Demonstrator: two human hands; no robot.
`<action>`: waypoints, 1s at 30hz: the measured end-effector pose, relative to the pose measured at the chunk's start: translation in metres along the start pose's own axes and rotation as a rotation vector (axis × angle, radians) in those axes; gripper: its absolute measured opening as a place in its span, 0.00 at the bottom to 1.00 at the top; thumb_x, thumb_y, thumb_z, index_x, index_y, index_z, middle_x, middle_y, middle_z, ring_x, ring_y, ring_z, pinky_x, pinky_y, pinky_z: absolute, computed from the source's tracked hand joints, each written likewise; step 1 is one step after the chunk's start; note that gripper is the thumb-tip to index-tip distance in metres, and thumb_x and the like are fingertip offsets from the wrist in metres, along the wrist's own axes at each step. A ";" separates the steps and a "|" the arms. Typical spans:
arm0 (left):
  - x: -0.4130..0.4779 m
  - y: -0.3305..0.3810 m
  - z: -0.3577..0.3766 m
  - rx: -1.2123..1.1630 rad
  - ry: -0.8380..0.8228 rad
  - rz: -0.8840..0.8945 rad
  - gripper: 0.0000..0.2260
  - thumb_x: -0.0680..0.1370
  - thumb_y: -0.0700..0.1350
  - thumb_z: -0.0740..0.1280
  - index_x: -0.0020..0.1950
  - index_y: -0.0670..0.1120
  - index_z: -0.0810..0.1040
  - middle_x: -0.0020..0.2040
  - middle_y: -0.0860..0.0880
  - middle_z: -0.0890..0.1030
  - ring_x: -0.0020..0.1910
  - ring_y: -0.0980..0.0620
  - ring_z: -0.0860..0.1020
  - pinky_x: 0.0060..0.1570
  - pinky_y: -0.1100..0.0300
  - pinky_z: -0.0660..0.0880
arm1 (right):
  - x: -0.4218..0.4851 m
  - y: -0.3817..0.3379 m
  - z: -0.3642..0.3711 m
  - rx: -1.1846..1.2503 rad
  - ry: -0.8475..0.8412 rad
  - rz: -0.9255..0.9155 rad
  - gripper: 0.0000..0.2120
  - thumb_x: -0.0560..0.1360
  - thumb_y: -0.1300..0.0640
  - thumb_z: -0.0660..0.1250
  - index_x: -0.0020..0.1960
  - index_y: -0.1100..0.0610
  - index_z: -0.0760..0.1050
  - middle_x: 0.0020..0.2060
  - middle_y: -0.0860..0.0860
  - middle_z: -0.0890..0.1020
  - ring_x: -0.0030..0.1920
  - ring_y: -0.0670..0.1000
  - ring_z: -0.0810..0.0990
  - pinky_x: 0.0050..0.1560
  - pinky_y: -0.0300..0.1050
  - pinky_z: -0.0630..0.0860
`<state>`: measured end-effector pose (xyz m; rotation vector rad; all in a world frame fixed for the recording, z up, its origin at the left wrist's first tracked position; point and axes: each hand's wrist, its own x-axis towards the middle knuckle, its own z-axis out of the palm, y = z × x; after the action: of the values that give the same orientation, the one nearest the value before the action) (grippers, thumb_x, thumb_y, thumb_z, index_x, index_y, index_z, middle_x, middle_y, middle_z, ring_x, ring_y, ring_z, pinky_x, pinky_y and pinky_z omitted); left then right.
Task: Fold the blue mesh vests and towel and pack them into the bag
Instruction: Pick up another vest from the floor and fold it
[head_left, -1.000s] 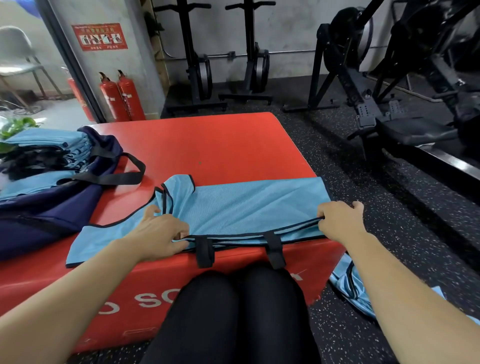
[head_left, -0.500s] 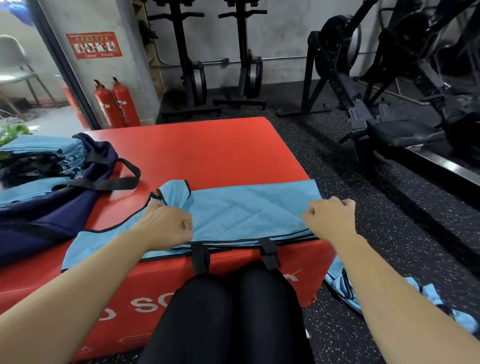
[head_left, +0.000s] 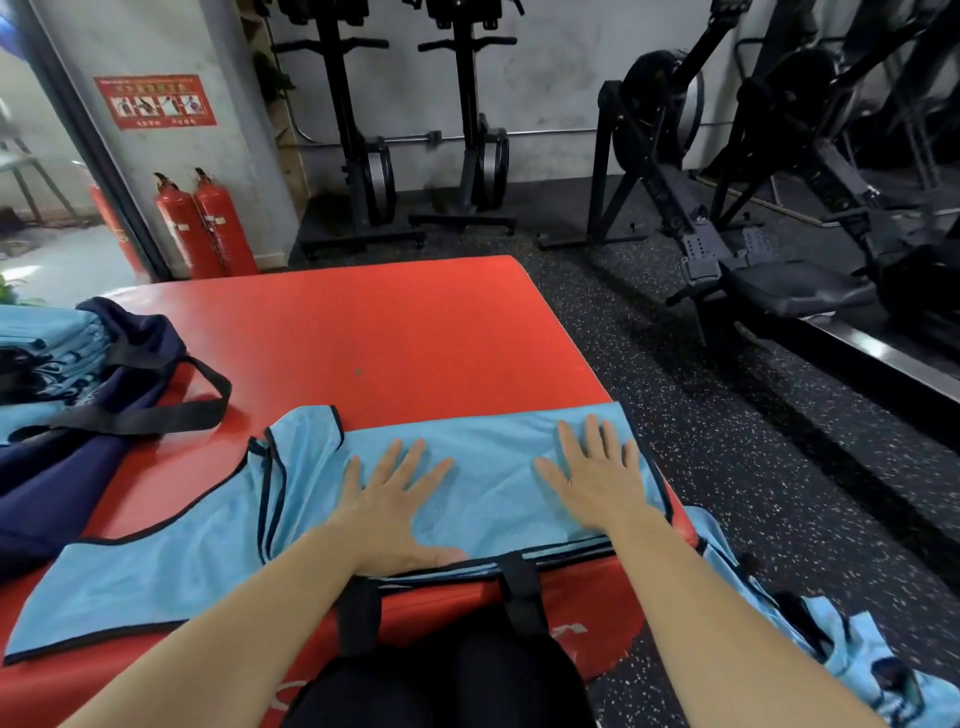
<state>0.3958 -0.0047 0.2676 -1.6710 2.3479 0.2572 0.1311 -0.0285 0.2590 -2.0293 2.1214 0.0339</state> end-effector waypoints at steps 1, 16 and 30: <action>0.002 0.000 0.003 0.005 0.011 -0.013 0.53 0.54 0.84 0.42 0.74 0.66 0.30 0.76 0.55 0.28 0.76 0.50 0.28 0.72 0.36 0.32 | 0.002 0.002 0.003 -0.016 0.019 -0.006 0.33 0.80 0.35 0.42 0.80 0.48 0.42 0.79 0.57 0.42 0.78 0.58 0.40 0.76 0.60 0.40; 0.005 0.000 0.000 0.028 -0.056 -0.011 0.53 0.53 0.85 0.41 0.72 0.65 0.26 0.77 0.53 0.28 0.75 0.49 0.27 0.71 0.34 0.33 | 0.013 0.010 0.011 0.080 0.522 0.550 0.10 0.79 0.53 0.61 0.56 0.58 0.74 0.55 0.57 0.73 0.57 0.58 0.68 0.54 0.53 0.63; 0.004 0.000 0.001 0.012 -0.050 -0.017 0.52 0.53 0.86 0.42 0.70 0.67 0.25 0.75 0.56 0.26 0.74 0.51 0.26 0.72 0.35 0.32 | 0.017 0.015 0.009 0.116 0.472 0.563 0.23 0.79 0.40 0.58 0.61 0.58 0.69 0.58 0.55 0.71 0.59 0.56 0.69 0.56 0.52 0.66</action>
<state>0.3945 -0.0079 0.2659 -1.6584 2.2937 0.2774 0.1165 -0.0433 0.2460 -1.4126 2.8359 -0.5147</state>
